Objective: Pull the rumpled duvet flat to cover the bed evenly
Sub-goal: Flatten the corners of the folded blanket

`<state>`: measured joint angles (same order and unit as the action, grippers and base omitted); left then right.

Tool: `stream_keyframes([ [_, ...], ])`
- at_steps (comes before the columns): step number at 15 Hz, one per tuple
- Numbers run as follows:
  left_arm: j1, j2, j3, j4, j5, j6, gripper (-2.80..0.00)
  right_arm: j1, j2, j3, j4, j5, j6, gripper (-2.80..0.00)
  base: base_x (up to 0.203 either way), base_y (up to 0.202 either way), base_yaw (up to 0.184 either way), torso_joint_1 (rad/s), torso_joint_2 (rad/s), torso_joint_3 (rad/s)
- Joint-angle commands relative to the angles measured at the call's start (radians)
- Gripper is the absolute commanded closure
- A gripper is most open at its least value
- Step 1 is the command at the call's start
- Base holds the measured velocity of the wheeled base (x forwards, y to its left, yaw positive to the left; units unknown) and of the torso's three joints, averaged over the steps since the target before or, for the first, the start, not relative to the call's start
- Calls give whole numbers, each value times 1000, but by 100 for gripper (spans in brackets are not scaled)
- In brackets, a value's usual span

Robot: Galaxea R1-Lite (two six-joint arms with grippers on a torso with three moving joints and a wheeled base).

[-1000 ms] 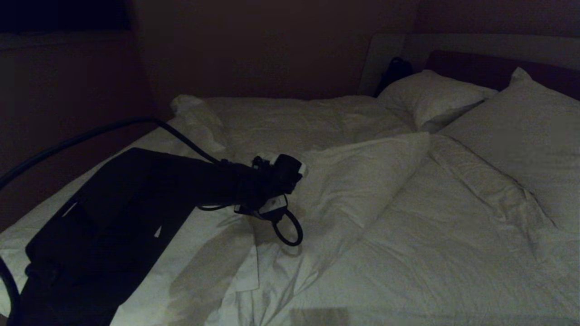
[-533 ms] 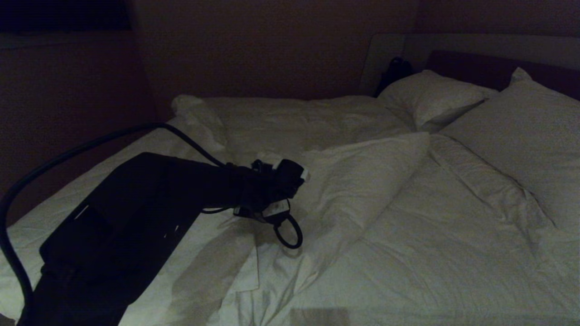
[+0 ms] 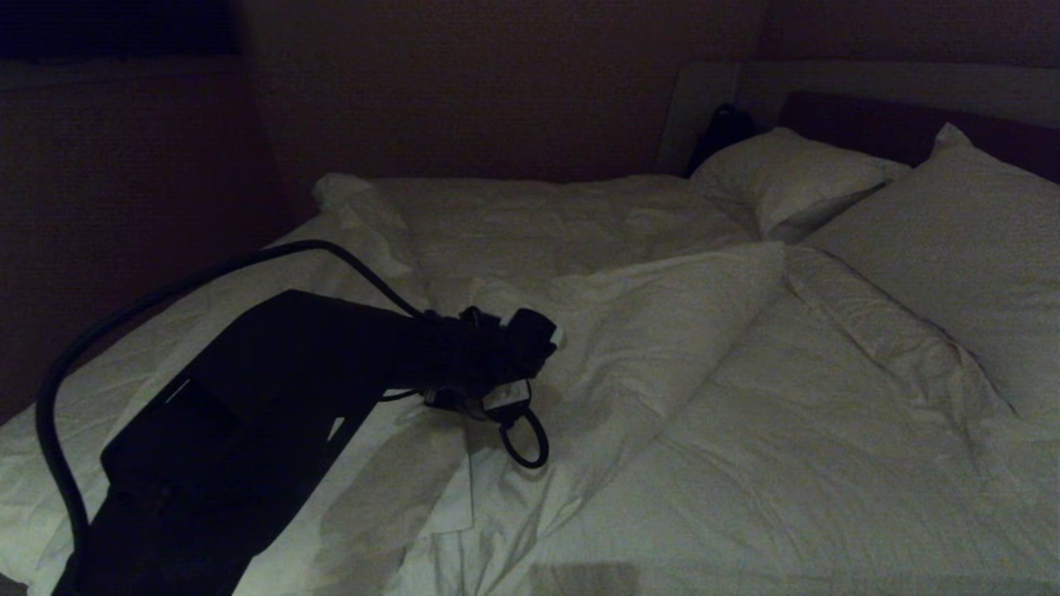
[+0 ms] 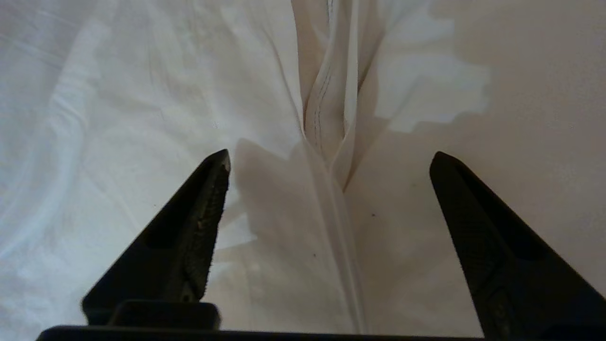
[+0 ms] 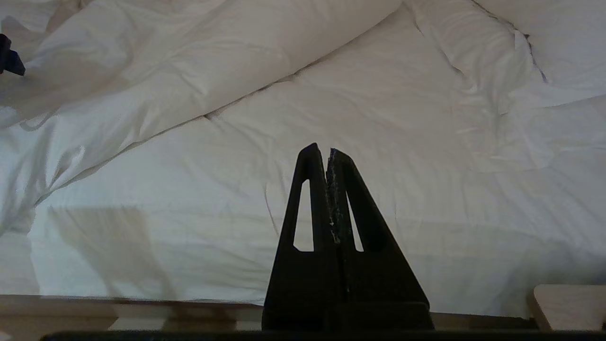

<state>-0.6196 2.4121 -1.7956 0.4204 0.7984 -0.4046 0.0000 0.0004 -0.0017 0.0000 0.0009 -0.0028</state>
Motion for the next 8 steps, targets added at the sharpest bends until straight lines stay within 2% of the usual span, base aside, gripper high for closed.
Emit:
stream_keyframes([
  [1,6,4,4,3,12,-2,-280,0,1,0,0,1,0,0,0,0,0,0,0,0],
  [8,62,8,25,34,33,-6,-280,0,1,0,0,1,0,0,0,0,0,0,0,0],
])
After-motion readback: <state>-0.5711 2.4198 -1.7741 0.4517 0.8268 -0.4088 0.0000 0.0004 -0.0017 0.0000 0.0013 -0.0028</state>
